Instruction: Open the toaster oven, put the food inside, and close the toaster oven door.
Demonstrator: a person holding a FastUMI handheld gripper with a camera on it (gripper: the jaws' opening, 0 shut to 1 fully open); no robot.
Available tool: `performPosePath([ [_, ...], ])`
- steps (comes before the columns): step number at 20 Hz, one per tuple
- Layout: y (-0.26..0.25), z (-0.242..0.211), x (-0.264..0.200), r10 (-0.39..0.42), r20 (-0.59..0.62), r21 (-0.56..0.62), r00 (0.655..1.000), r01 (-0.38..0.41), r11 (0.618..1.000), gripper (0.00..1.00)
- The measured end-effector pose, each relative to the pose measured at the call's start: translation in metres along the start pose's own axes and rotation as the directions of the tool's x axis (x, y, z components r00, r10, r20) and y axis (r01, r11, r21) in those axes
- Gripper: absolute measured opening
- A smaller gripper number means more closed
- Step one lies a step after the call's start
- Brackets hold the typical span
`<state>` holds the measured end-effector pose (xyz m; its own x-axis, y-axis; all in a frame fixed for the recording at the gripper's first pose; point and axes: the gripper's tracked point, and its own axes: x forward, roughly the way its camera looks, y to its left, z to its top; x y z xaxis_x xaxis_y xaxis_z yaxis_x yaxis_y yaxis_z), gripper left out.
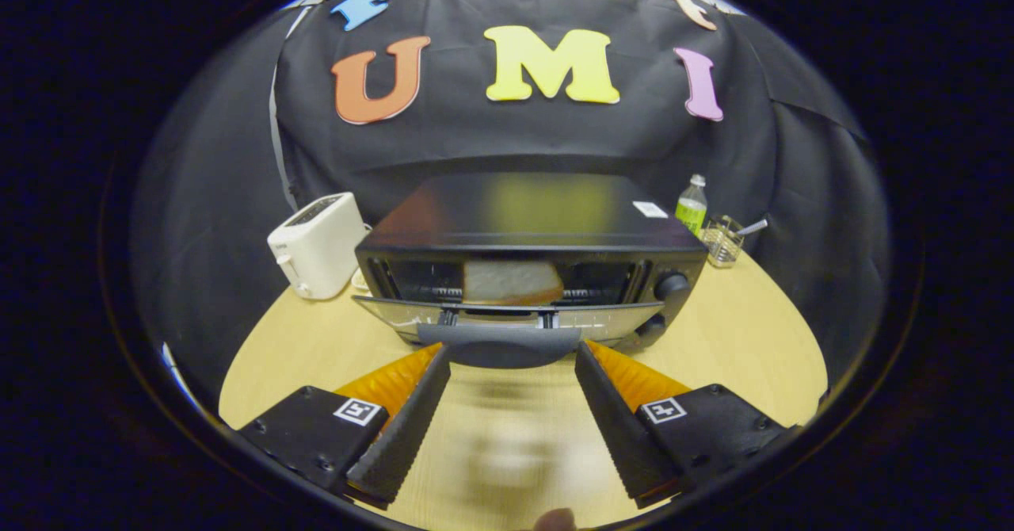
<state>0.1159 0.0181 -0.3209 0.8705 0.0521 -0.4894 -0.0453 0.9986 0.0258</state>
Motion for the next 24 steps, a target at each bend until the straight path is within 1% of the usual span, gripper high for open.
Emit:
performPosePath([
  [4, 0.005, 0.044, -0.041, -0.002, 0.085, -0.003, 0.996, 0.002, 1.0, 1.0],
  [6, 0.007, 0.078, -0.065, -0.017, 0.151, 0.003, 0.988, 0.017, 1.0, 1.0],
  [10, 0.015, 0.133, -0.13, -0.016, 0.283, 0.019, 0.959, 0.011, 1.0, 1.0],
  [13, 0.017, 0.156, -0.183, -0.014, 0.356, 0.009, 0.934, 0.012, 1.0, 1.0],
  [16, 0.019, 0.166, -0.231, -0.009, 0.395, 0.019, 0.918, 0.001, 1.0, 1.0],
  [19, 0.018, 0.163, -0.27, -0.016, 0.418, -0.005, 0.908, 0.02, 1.0, 1.0],
  [24, 0.02, 0.144, -0.315, -0.009, 0.463, -0.034, 0.886, 0.028, 0.999, 1.0],
])
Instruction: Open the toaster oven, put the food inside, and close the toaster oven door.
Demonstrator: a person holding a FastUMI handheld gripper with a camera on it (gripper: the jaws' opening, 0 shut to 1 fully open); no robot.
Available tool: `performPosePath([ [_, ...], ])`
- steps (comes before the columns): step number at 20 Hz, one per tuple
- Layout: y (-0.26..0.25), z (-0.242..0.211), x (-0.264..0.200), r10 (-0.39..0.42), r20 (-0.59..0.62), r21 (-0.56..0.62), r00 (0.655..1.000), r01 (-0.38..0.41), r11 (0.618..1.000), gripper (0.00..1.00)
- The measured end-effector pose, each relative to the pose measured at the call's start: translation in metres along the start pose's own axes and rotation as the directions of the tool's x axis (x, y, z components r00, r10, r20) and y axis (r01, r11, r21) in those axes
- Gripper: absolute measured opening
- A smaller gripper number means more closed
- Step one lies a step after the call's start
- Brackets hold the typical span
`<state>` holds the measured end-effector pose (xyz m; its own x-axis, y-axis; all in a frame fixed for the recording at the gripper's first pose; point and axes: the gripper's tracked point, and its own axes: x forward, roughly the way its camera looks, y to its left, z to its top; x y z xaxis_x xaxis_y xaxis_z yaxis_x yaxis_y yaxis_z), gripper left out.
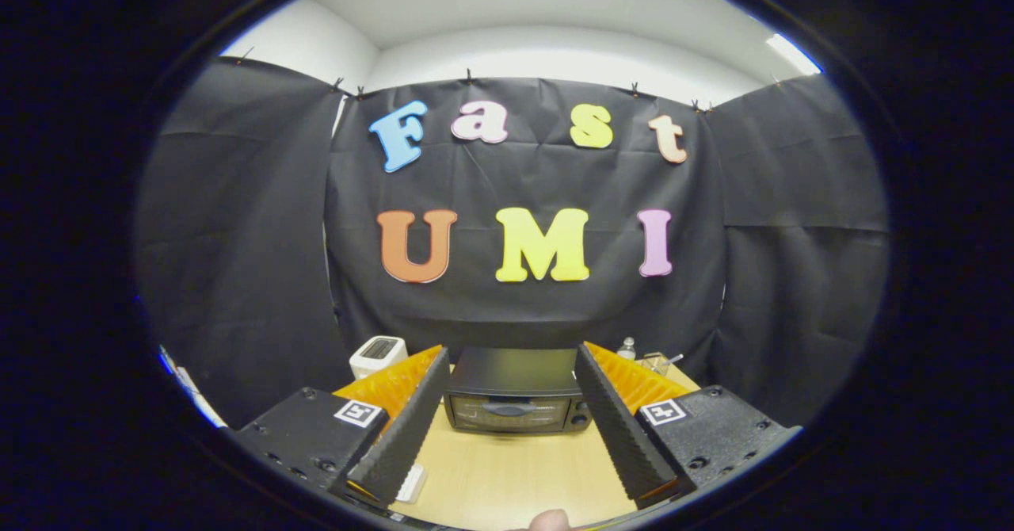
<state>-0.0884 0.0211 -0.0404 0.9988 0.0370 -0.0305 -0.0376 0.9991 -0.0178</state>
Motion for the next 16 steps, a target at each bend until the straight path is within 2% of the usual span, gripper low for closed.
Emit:
performPosePath([
  [5, 0.003, -0.024, -0.024, 0.019, -0.033, 0.028, 0.999, -0.019, 0.999, 1.0],
  [16, -0.005, -0.008, -0.044, 0.012, 0.006, 0.083, 1.0, -0.013, 0.996, 1.0],
])
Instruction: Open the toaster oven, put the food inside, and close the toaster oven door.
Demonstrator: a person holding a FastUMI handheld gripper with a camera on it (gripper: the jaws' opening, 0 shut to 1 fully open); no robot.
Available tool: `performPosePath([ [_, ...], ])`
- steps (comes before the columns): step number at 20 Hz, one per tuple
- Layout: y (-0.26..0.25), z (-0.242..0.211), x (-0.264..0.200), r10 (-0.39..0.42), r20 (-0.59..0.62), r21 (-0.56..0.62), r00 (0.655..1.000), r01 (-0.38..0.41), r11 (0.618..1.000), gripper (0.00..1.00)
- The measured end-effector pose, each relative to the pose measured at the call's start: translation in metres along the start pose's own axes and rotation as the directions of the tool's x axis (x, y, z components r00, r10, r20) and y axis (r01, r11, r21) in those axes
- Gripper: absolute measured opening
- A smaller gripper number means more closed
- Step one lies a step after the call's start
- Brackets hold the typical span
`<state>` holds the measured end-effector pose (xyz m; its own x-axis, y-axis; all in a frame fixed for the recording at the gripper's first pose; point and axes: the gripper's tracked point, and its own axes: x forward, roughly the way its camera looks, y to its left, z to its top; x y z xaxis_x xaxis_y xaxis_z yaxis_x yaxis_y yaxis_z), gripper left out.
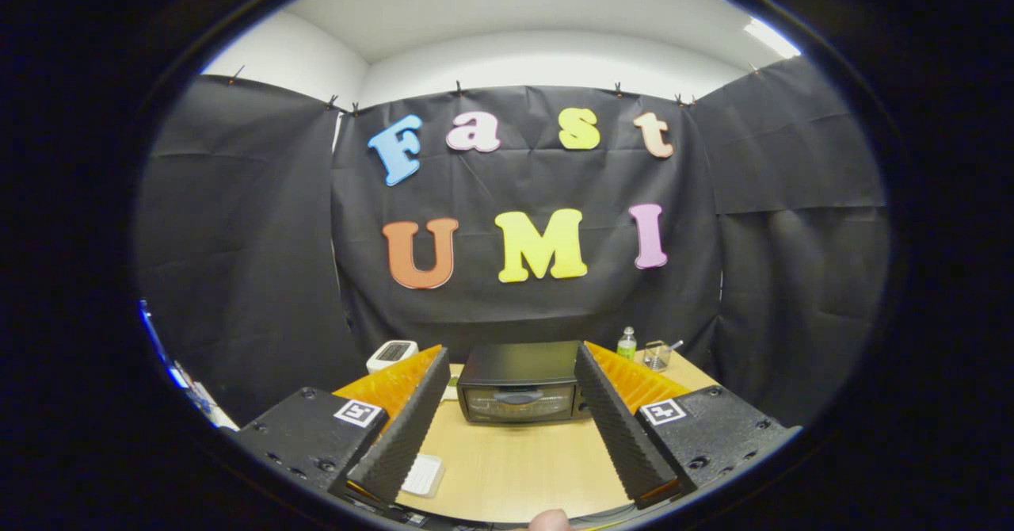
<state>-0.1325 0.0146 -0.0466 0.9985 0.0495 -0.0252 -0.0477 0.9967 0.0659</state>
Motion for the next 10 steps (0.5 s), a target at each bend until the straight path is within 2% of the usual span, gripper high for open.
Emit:
performPosePath([
  [10, 0.0094, 0.0023, 0.0005, 0.027, 0.004, 0.021, 1.0, -0.027, 0.999, 1.0],
])
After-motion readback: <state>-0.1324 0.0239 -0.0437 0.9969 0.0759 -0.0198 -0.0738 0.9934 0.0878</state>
